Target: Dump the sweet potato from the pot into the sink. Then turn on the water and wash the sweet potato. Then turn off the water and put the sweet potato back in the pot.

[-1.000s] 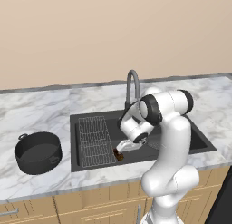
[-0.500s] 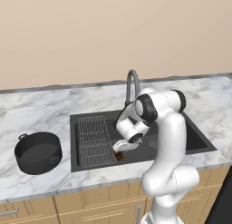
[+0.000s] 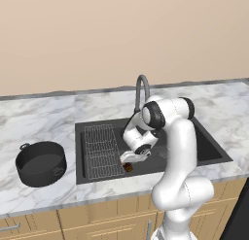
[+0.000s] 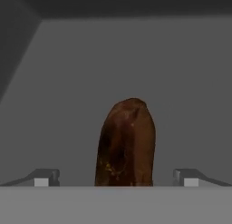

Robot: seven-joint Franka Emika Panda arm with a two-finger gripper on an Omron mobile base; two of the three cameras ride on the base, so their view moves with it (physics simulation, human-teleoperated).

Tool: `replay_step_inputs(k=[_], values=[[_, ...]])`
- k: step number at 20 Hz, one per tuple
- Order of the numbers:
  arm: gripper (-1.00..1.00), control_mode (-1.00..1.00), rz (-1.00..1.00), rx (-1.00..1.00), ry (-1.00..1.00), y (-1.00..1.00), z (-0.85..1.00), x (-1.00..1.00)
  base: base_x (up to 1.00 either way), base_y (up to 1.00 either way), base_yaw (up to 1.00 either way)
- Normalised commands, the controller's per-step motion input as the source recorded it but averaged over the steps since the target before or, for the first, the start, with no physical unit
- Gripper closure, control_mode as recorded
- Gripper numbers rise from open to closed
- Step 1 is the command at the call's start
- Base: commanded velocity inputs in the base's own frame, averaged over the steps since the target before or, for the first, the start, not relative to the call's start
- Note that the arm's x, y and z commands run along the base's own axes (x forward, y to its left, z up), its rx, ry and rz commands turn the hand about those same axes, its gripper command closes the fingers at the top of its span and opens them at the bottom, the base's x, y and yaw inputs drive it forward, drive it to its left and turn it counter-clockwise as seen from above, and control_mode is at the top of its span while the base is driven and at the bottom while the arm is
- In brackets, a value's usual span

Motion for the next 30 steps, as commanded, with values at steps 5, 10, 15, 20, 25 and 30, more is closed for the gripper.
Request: replay_step_inputs(k=[5, 10, 15, 20, 25, 30], values=[[-1.00, -1.00, -0.04, 0.00, 0.00, 0.02, -0.20, 0.12, 0.00, 0.00, 0.00], [-1.00, -1.00, -0.04, 0.00, 0.00, 0.04, -0.20, 0.10, 0.00, 0.00, 0.00], [-1.00, -1.00, -0.04, 0.00, 0.00, 0.07, -0.23, 0.07, 0.00, 0.00, 0.00], [-1.00, -1.00, -0.04, 0.00, 0.00, 0.10, -0.27, 0.02, 0.00, 0.00, 0.00], [1.00, -1.00, -0.03, 0.00, 0.00, 0.22, -0.36, 0.00, 0.00, 0.00, 0.00], [1.00, -1.00, -0.04, 0.00, 0.00, 0.13, -0.25, 0.00, 0.00, 0.00, 0.00]])
